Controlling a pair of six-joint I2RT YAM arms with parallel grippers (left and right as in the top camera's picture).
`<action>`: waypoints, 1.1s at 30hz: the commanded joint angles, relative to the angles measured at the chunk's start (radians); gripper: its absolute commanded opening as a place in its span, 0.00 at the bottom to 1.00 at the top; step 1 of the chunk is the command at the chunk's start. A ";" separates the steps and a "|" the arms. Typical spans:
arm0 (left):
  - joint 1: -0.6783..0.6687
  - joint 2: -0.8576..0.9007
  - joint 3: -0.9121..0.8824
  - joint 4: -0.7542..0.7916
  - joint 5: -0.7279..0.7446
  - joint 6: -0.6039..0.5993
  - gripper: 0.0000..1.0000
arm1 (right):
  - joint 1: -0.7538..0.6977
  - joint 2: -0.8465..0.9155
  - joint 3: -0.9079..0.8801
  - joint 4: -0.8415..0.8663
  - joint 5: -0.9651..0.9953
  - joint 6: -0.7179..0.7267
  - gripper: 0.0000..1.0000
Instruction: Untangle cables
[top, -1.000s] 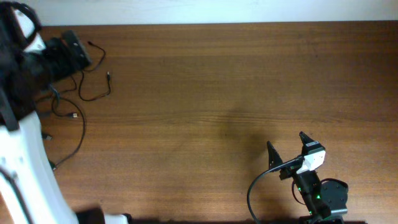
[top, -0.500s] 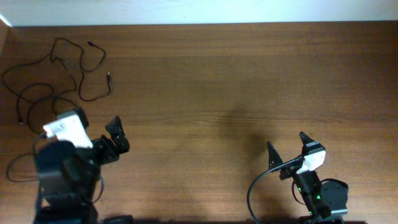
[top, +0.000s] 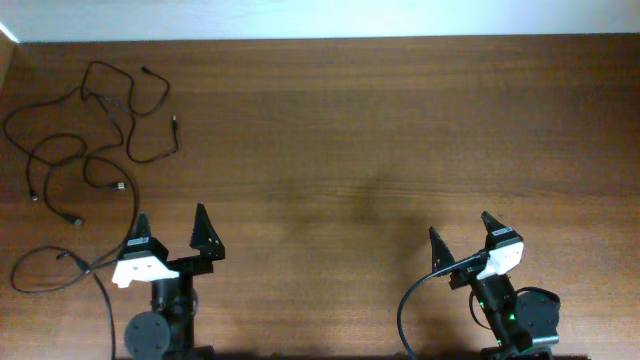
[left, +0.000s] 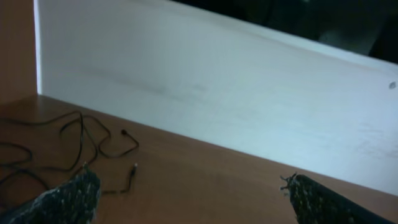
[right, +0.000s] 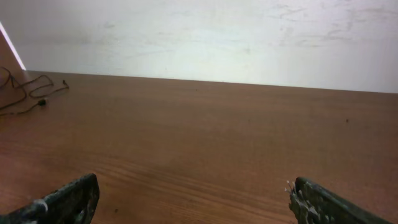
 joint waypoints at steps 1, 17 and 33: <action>-0.022 -0.021 -0.091 0.061 -0.076 0.009 0.99 | 0.007 -0.008 -0.005 -0.006 -0.013 0.004 0.99; -0.076 -0.021 -0.123 -0.053 -0.158 0.008 0.99 | 0.007 -0.008 -0.005 -0.006 -0.013 0.004 0.99; -0.076 -0.020 -0.123 -0.053 -0.158 0.008 1.00 | 0.007 -0.008 -0.005 -0.006 -0.013 0.004 0.99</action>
